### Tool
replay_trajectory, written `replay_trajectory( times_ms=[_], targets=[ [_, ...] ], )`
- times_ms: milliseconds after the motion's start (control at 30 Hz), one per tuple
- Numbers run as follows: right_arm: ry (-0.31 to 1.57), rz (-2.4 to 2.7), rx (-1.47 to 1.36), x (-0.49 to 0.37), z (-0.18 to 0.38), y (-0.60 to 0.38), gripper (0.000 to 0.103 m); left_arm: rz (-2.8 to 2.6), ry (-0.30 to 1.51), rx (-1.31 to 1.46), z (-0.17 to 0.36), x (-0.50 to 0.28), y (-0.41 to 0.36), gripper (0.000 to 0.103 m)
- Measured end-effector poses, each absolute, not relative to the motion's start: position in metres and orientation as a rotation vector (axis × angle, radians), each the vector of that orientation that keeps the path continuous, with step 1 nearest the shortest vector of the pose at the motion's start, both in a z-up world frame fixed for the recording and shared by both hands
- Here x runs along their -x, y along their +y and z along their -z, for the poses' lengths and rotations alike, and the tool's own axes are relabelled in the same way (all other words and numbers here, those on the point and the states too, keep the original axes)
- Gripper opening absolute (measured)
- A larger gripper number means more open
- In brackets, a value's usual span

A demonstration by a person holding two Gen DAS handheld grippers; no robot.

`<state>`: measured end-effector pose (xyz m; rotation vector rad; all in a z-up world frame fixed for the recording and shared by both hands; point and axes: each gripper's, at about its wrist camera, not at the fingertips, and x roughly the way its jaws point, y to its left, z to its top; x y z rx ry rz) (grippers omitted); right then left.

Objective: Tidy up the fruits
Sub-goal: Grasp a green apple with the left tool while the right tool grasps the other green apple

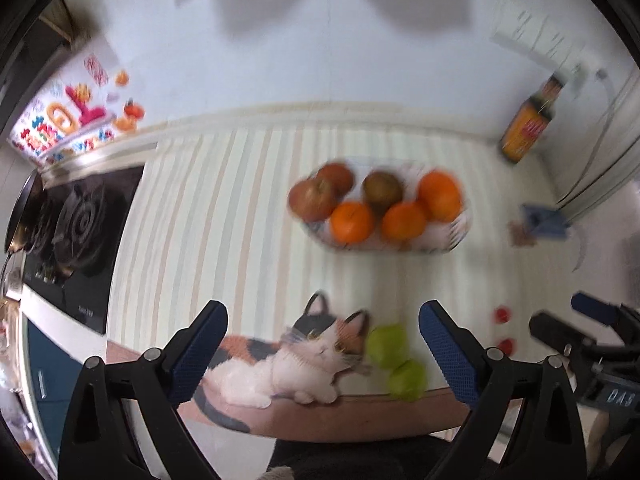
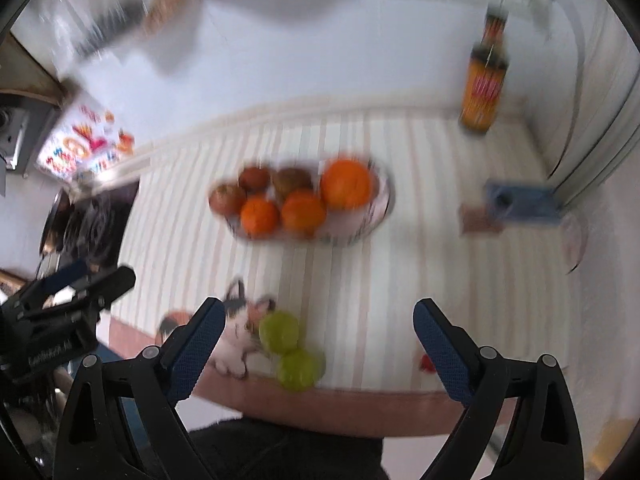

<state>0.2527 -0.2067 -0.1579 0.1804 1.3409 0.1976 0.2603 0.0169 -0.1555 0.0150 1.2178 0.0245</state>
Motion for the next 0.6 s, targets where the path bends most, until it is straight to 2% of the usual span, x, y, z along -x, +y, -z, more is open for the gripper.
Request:
replay_trajectory(
  times_ms=[167,300,400,533,600],
  targets=[
    [1.617,-0.278,-0.218,-0.249,0.271,-0.189,0.096,-0.057,1.385,-0.079,0.222,-0.259,0.019,0.098],
    [1.759,-0.323,-0.269,-0.240,0.330,-0.175,0.094,-0.068,1.467,-0.127,0.258,-0.255,0.023,0.098],
    [1.792,-0.351,-0.289,-0.233,0.349,-0.164,0.085,-0.059,1.511,-0.119,0.273,-0.252,0.023,0.098],
    [1.806,-0.366,-0.290,-0.230,0.364,-0.153,0.058,-0.037,1.537,-0.114,0.284,-0.255,0.019,0.098],
    [1.793,-0.372,-0.287,-0.229,0.364,-0.149,0.057,-0.002,1.552,-0.104,0.290,-0.260,0.012,0.098]
  ],
)
